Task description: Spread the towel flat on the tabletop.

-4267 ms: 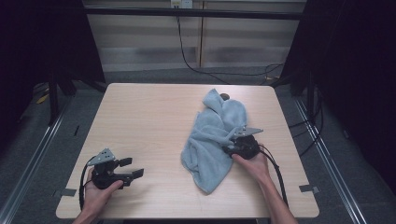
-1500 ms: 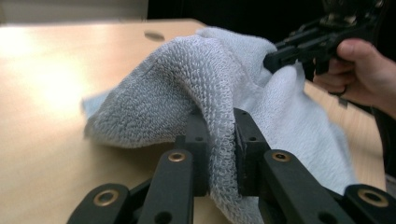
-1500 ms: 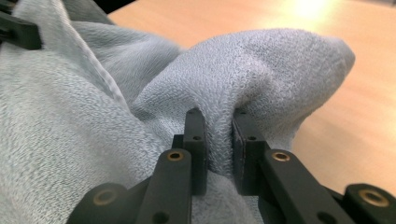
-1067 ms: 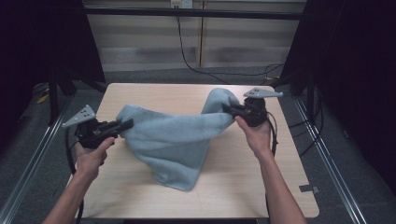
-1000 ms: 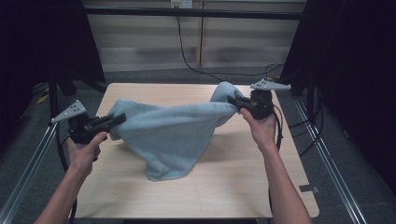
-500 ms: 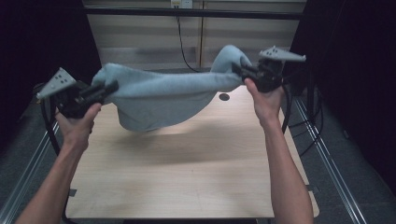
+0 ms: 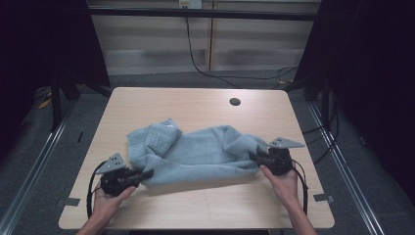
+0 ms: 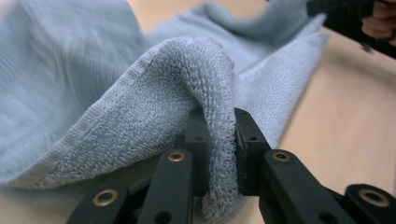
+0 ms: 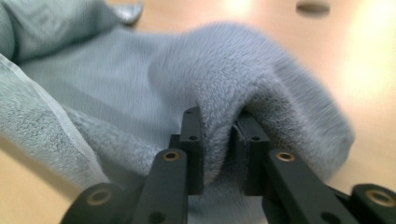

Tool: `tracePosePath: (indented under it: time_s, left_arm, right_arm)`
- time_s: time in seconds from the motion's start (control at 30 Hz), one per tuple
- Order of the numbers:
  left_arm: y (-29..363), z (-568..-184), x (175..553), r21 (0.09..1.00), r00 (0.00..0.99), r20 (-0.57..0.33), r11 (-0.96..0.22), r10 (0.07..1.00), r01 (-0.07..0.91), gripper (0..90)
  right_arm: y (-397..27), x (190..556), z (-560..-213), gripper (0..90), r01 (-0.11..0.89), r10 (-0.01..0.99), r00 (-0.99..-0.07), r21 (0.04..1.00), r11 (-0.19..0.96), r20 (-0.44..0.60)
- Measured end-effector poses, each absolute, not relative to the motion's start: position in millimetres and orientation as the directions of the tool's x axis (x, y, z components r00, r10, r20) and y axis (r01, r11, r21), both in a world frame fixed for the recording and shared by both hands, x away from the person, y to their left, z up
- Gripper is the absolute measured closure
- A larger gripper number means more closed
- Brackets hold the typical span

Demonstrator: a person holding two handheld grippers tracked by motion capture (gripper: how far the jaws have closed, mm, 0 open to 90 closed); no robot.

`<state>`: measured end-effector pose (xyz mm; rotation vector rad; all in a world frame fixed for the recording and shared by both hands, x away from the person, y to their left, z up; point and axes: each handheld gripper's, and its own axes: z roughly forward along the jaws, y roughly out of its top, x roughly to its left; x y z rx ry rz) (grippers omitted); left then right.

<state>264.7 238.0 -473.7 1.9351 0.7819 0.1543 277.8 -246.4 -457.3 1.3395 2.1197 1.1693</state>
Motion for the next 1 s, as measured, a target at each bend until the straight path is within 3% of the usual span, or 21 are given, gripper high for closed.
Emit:
tracePosePath:
  time_s: [0.13, 0.17, 0.3, 0.4, 0.57, 0.67, 0.7, 0.73, 0.8, 0.87, 1.0]
  left_arm:
    - [239.6, -478.9, 247.2, 0.828, 0.802, -0.220, -0.328, 0.555, 0.454, 72.6]
    - [242.8, -475.6, 245.4, 0.840, 0.803, -0.228, -0.306, 0.551, 0.448, 66.4]
    - [248.4, -462.6, 247.2, 0.867, 0.807, -0.233, -0.259, 0.543, 0.425, 56.1]
    - [251.8, -445.4, 262.5, 0.897, 0.803, -0.224, -0.205, 0.552, 0.391, 53.7]
    - [228.3, -452.3, 315.1, 0.866, 0.783, -0.187, -0.276, 0.593, 0.416, 55.0]
    - [209.9, -475.8, 336.6, 0.815, 0.777, -0.196, -0.342, 0.598, 0.469, 55.5]
    - [205.4, -484.0, 337.2, 0.802, 0.772, -0.173, -0.368, 0.611, 0.471, 55.5]
    - [199.2, -497.4, 334.5, 0.747, 0.790, -0.176, -0.443, 0.588, 0.496, 61.6]
    - [199.1, -499.2, 330.9, 0.754, 0.796, -0.141, -0.457, 0.589, 0.472, 62.5]
    - [206.7, -496.4, 322.2, 0.738, 0.795, -0.127, -0.479, 0.593, 0.475, 72.8]
    - [216.6, -497.2, 311.4, 0.740, 0.788, -0.136, -0.467, 0.601, 0.484, 74.9]
  right_arm:
    - [-253.5, 251.2, -461.5, 67.6, 0.576, 0.872, -0.477, 0.788, 0.216, 0.109]
    - [-256.8, 241.6, -461.9, 59.8, 0.578, 0.880, -0.466, 0.784, 0.226, 0.090]
    - [-267.9, 233.7, -455.0, 53.9, 0.564, 0.892, -0.439, 0.806, 0.181, 0.107]
    - [-276.2, 232.0, -441.3, 53.1, 0.528, 0.899, -0.429, 0.832, 0.167, 0.092]
    - [-276.2, 261.4, -427.2, 53.0, 0.496, 0.888, -0.451, 0.852, 0.165, 0.091]
    - [-265.1, 294.8, -427.0, 49.1, 0.515, 0.862, -0.485, 0.845, 0.141, 0.151]
    - [-265.1, 294.8, -427.0, 49.1, 0.515, 0.862, -0.485, 0.845, 0.141, 0.151]
    - [-256.8, 306.9, -435.4, 47.3, 0.536, 0.858, -0.491, 0.829, 0.161, 0.152]
    - [-252.6, 310.7, -441.0, 45.9, 0.561, 0.853, -0.496, 0.809, 0.174, 0.160]
    - [-244.4, 311.7, -460.3, 43.7, 0.610, 0.847, -0.501, 0.766, 0.202, 0.176]
    - [-238.7, 301.5, -481.7, 42.0, 0.649, 0.853, -0.502, 0.715, 0.260, 0.146]
